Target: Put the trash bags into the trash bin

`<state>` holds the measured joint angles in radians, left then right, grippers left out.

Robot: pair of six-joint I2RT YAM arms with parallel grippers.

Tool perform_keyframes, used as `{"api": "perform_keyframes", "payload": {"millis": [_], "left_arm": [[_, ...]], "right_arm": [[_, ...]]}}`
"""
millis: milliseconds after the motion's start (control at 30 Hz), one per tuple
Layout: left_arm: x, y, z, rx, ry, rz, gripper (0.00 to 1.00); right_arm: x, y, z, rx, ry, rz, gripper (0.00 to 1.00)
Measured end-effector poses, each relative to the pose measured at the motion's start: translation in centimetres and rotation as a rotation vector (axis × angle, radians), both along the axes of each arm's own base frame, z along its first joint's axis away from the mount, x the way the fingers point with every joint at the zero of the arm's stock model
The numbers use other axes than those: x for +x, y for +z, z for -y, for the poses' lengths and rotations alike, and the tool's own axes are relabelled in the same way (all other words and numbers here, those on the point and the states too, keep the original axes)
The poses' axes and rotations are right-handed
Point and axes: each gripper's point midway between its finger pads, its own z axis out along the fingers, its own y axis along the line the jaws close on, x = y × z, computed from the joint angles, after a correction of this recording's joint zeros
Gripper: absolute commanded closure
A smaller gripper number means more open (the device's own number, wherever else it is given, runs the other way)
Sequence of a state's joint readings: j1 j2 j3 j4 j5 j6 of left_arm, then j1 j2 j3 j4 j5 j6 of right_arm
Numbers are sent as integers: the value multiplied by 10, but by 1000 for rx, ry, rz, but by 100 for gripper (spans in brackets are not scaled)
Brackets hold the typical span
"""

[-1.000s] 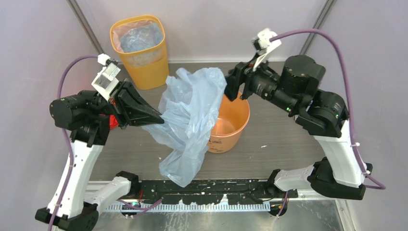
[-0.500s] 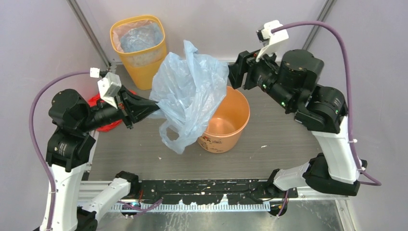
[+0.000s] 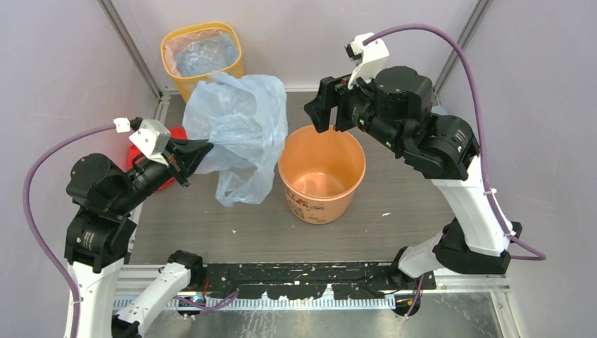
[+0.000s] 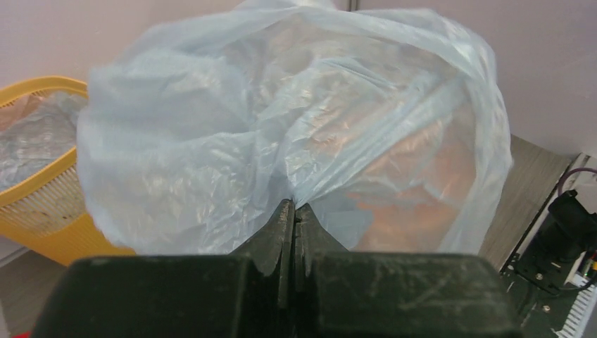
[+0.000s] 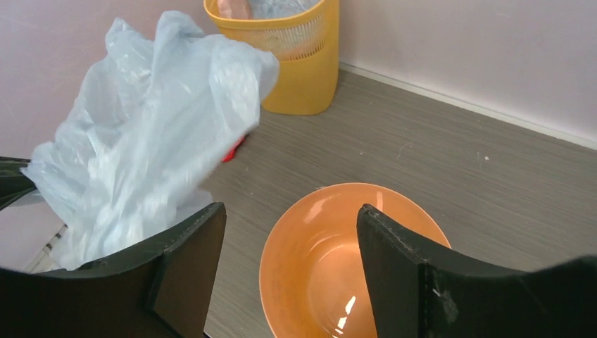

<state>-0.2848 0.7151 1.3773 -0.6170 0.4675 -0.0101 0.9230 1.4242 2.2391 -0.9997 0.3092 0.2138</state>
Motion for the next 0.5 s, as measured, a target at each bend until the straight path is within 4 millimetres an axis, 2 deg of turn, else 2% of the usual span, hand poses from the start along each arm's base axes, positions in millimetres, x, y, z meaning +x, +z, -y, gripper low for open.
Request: {"api": "perform_keyframes", "payload": {"millis": [167,400,500], "left_arm": [[4,-2,1,28,-6,10,99],[1,-7,15,73,-107,-11,98],[-6,-11,19,93,-154,-15,100]], "right_arm": [[7,-13,-9,-26,-9,-43,35],[23,-17,-29,-100,29,10,29],[24,-10,-36,-119,71,63,29]]}}
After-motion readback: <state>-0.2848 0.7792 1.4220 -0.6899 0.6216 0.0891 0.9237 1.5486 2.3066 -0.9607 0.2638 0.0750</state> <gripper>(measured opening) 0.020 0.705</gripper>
